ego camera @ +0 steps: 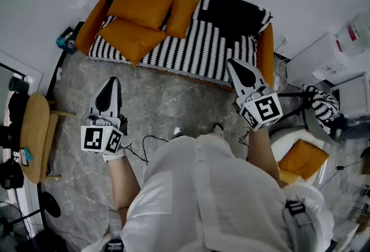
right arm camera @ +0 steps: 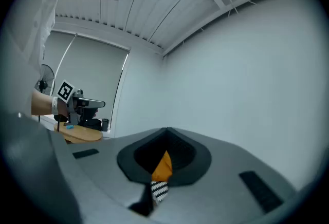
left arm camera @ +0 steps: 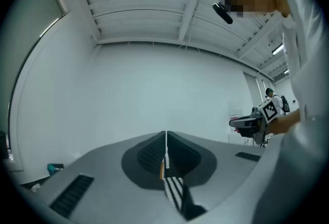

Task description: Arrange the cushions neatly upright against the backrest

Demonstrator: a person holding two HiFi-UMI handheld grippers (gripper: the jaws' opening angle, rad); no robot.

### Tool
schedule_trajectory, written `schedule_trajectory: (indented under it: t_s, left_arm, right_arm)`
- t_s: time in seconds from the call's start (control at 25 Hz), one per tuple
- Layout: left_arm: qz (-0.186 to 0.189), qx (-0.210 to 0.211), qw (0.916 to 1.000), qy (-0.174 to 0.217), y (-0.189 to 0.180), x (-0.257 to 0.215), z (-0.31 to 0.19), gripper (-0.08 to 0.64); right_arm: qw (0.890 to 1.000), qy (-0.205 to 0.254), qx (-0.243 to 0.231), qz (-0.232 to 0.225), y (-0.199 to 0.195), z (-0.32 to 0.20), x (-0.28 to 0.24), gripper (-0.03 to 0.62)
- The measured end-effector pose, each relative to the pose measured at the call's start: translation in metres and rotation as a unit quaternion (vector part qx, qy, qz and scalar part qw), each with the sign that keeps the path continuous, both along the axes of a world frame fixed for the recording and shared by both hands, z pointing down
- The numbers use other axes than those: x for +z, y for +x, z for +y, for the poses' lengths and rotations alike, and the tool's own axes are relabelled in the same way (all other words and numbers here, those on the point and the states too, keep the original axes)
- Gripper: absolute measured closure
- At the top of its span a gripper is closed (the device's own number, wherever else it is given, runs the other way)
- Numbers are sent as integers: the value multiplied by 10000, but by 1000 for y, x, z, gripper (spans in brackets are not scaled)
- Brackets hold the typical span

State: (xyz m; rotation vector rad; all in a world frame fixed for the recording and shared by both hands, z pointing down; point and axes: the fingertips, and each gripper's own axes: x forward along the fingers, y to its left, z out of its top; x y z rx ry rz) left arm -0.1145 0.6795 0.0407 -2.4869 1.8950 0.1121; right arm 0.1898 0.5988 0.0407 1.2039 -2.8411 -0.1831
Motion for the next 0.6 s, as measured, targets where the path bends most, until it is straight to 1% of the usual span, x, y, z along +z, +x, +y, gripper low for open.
schedule_trajectory:
  t_s: [0.12,0.32,0.48,0.6]
  left_arm:
    - [17,2,10000,-13,-1,2,-1,537]
    - [13,41,10000,-46,2,5,-4,537]
    - [68,6,10000,-73,-4,8,-4,537]
    - [124,-4,9999,-89,-8,13,-3,537]
  right_arm:
    - [10000,8,-23,-20,-3,0,1,588]
    - [10000,1,-21,78,-2,-2,4,588]
    - [9998,-2,-37,174,-4,-4,4,588]
    - [9999,-70,-127,56,-8,-4,5,588]
